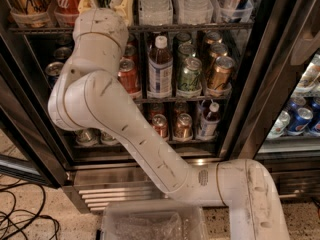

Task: Pick green can from top shelf of fridge

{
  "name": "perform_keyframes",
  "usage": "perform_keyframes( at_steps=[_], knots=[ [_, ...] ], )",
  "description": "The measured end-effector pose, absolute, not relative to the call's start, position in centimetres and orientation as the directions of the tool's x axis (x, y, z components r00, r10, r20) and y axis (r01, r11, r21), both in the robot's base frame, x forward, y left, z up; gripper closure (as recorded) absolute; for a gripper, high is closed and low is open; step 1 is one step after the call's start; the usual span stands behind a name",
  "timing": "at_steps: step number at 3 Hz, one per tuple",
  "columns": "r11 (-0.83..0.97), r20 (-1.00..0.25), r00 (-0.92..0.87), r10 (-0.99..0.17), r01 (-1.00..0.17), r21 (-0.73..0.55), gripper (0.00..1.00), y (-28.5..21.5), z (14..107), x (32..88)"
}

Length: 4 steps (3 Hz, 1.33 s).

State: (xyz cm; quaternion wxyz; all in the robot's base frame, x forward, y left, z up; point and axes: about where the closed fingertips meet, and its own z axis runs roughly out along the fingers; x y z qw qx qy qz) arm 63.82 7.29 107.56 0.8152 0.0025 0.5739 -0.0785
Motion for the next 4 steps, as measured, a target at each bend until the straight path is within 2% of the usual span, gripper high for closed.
perform_keyframes(
  at_steps=[4],
  knots=[
    [0.988,-0.958,0.270,-0.099,0.142,-0.062,0.51,6.2,106.2,66.2]
  ],
)
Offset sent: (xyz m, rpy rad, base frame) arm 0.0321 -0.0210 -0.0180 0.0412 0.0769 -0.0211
